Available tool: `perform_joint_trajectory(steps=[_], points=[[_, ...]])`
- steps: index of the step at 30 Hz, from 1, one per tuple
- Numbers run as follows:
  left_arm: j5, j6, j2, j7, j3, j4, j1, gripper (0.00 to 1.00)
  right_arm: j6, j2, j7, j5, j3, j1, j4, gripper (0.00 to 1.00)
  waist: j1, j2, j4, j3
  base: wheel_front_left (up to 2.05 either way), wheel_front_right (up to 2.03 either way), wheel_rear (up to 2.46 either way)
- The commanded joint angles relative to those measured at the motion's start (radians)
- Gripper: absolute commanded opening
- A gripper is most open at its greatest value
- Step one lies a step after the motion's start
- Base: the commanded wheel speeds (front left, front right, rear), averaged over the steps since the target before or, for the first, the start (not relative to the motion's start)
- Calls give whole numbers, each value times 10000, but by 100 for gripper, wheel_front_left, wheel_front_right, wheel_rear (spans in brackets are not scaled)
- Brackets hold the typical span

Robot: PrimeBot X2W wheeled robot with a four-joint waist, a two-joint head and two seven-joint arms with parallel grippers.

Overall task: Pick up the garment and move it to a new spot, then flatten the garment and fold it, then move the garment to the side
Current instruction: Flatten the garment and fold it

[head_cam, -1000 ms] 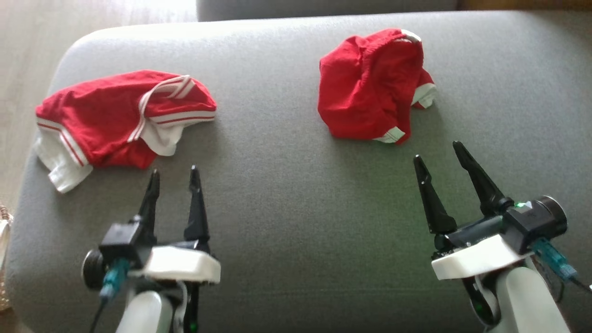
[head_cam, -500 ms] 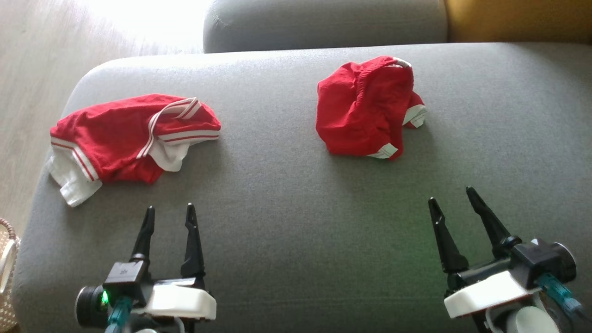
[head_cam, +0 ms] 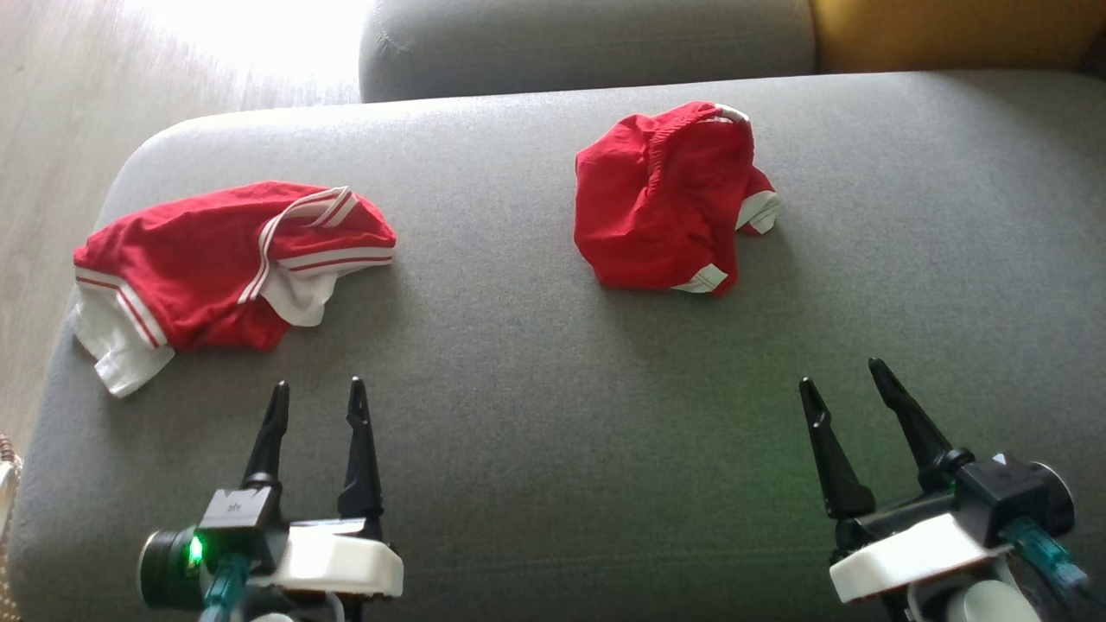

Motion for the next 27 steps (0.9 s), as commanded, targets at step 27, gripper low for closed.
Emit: perform_joint_trajectory(steps=[27], points=[[176,-295,49,-59,251,34,-489,100,-2,-83,-67,193,261,-430,-542,100,1,-1,-253,77,0,0,0]])
